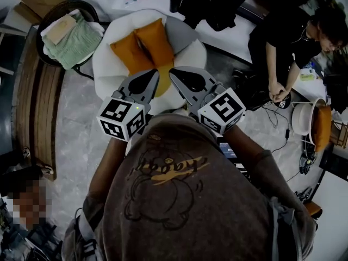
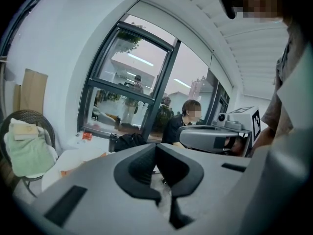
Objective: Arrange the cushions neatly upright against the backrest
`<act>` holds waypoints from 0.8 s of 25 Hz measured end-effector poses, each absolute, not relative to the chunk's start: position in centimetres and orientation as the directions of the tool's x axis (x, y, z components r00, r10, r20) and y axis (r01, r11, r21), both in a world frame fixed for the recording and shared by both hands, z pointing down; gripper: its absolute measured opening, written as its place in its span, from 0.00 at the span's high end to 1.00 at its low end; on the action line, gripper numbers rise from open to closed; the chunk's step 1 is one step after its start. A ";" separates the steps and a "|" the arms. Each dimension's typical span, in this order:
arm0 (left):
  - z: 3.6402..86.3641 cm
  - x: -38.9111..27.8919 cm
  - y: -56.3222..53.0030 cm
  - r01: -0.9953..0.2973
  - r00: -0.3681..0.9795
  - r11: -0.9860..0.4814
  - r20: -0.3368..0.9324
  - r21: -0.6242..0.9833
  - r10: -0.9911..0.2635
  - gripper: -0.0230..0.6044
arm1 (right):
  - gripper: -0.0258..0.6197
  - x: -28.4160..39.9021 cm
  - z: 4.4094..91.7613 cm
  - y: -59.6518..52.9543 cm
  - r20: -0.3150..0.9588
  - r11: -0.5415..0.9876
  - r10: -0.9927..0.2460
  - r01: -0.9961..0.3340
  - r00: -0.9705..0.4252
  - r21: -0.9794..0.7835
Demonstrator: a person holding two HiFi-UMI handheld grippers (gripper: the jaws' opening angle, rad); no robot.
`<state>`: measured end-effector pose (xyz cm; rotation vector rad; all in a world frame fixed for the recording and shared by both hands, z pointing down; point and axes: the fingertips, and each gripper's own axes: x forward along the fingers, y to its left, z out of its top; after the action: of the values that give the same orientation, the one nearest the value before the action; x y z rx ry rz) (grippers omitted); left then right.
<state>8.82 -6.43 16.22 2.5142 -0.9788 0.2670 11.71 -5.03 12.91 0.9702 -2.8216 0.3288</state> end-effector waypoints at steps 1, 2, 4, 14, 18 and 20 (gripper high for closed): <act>16.1 8.9 -6.4 -0.677 0.735 -0.663 0.320 0.318 -0.597 0.96 | 0.93 11.7 12.8 -5.1 0.191 0.776 -0.583 -0.611 -0.789 -0.154; 16.1 9.1 -6.3 -0.674 0.738 -0.667 0.316 0.317 -0.596 0.96 | 0.93 11.7 12.7 -5.0 0.186 0.784 -0.576 -0.602 -0.796 -0.150; 16.0 9.4 -6.0 -0.668 0.744 -0.674 0.309 0.317 -0.592 0.96 | 0.93 11.9 12.6 -4.8 0.194 0.796 -0.562 -0.589 -0.804 -0.140; 16.3 9.9 -5.3 -0.647 0.762 -0.690 0.306 0.325 -0.571 0.96 | 0.93 12.1 13.0 -4.1 0.210 0.824 -0.531 -0.558 -0.821 -0.099; 16.3 9.8 -5.2 -0.645 0.764 -0.694 0.309 0.322 -0.566 0.96 | 0.93 12.0 13.0 -3.9 0.205 0.822 -0.534 -0.560 -0.820 -0.100; 16.3 9.8 -5.2 -0.643 0.765 -0.695 0.311 0.321 -0.564 0.96 | 0.93 12.3 13.2 -3.9 0.208 0.818 -0.539 -0.566 -0.817 -0.102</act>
<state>9.84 -5.16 16.32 2.5469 -0.9169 0.2627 12.27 -3.87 13.20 0.8668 -2.8319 0.2377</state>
